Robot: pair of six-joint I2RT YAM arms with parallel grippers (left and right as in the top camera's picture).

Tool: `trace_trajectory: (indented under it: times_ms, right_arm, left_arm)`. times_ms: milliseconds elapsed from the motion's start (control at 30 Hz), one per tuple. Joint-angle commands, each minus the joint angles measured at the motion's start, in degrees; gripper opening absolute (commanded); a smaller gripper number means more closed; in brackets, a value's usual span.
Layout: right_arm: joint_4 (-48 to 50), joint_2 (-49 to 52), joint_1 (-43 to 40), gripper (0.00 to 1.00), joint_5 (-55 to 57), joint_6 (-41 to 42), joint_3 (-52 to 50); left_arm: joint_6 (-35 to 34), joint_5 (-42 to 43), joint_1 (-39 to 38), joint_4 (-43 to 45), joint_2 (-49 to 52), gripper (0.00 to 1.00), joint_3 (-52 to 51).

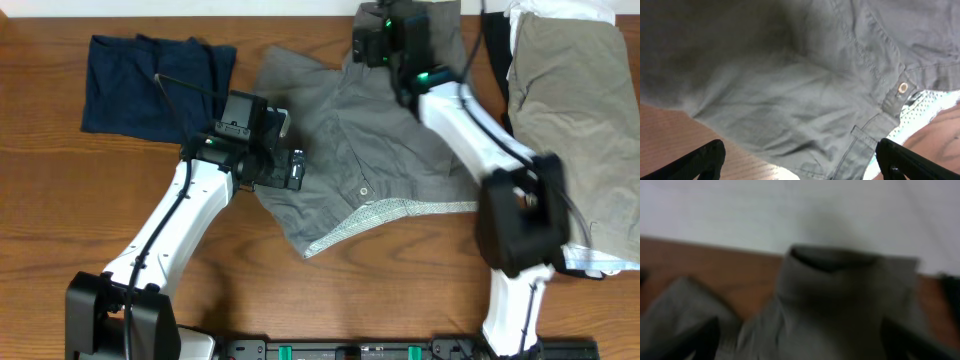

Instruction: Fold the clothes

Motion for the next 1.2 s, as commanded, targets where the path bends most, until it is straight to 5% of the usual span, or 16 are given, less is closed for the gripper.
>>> trace_trajectory:
  times_ms: [0, 233, 467, 1167]
  right_arm:
    - [-11.78, -11.34, -1.18, 0.99, 0.59, -2.25, 0.9]
    - [-42.42, -17.86, -6.38, 0.99, 0.59, 8.11, 0.9]
    - [-56.3, -16.87, -13.0, 0.99, 0.5, 10.84, -1.55]
    - [-26.45, -16.76, -20.04, 0.89, -7.52, 4.52, -35.85]
  left_arm:
    - [-0.35, -0.31, -0.13, -0.04, 0.61, 0.97, 0.59]
    - [-0.83, -0.28, -0.13, -0.44, 0.28, 0.97, 0.63]
    - [-1.16, -0.31, -0.13, -5.38, -3.04, 0.97, 3.98]
    - [-6.8, -0.28, -0.13, -13.79, -7.63, 0.97, 6.73]
